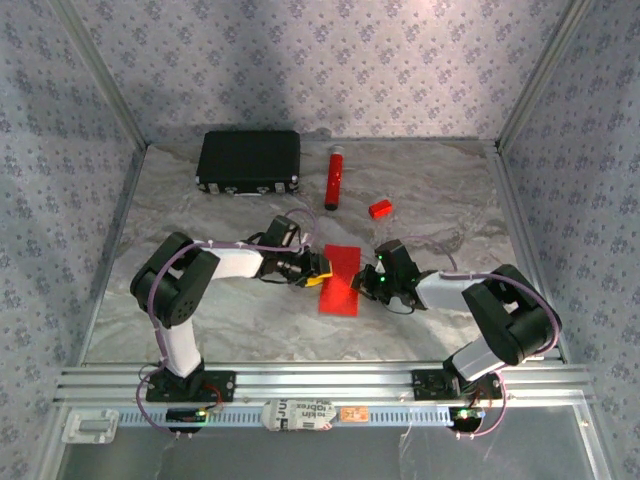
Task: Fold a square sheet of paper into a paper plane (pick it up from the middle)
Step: Third fold the triangle at the center of the table.
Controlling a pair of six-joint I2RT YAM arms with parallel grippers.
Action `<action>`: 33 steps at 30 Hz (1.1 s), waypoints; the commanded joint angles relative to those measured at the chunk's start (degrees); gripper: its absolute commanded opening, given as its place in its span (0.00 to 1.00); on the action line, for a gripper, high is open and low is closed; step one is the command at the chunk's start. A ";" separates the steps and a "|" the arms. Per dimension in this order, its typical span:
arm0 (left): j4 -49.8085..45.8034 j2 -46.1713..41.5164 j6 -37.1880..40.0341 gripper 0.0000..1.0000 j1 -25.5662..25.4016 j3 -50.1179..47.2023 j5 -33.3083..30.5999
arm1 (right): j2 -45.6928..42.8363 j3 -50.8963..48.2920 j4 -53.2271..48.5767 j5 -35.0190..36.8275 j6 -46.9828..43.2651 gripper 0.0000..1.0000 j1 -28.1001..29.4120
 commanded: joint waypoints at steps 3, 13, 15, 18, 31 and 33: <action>2.64 0.52 -0.02 0.41 0.09 -0.18 0.21 | 0.13 -1.64 -3.97 2.21 0.07 0.09 0.09; -1.03 -0.42 1.90 0.55 0.08 -0.05 -2.99 | 0.04 -1.64 -4.00 2.08 -0.03 0.09 0.00; -2.60 -0.70 2.63 0.57 0.03 -0.06 -3.88 | 0.08 -1.62 -4.00 2.04 0.03 0.09 0.00; -4.26 -0.78 3.12 0.56 -0.13 -0.14 -3.85 | 0.04 -1.60 -3.98 2.10 0.02 0.09 -0.04; -13.66 -2.83 5.98 0.48 -1.68 0.26 -7.46 | -0.04 -1.60 -4.27 2.21 -0.03 0.09 -0.14; -13.35 -2.57 5.99 0.46 -1.74 0.33 -7.01 | -0.03 -1.55 -4.35 2.21 0.03 0.09 -0.12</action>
